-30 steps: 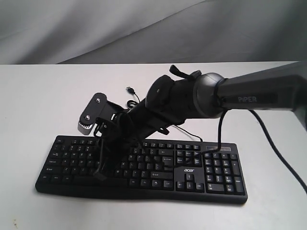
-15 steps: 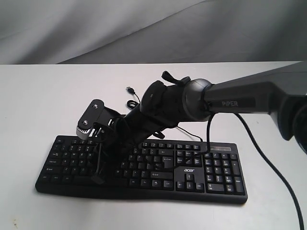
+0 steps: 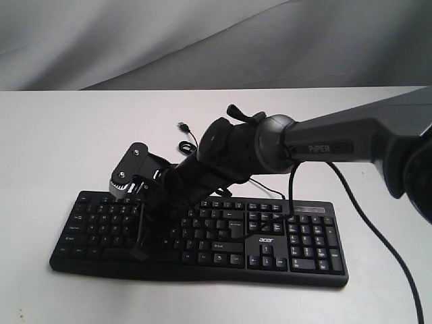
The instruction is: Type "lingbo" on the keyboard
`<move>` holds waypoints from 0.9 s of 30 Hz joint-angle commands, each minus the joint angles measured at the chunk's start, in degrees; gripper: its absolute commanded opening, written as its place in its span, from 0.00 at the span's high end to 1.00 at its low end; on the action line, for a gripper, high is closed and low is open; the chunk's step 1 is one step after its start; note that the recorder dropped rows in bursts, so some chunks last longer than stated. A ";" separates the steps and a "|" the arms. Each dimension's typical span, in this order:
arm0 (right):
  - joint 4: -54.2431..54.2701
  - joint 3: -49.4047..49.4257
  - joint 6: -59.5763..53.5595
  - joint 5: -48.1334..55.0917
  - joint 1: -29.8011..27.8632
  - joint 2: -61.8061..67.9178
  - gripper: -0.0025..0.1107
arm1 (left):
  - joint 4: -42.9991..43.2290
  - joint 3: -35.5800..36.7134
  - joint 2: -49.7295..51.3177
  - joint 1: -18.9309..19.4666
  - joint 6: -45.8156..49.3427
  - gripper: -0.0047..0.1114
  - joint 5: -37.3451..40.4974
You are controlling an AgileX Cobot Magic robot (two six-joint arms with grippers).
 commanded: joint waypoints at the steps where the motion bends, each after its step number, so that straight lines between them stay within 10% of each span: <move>1: -0.06 -0.36 0.11 0.96 0.09 -0.17 0.98 | 0.01 0.28 -0.28 -0.31 -0.12 0.96 -0.35; 27: -3.04 0.32 3.31 5.51 0.09 -2.24 0.98 | 0.01 0.28 -0.28 -0.31 -0.12 0.96 -0.35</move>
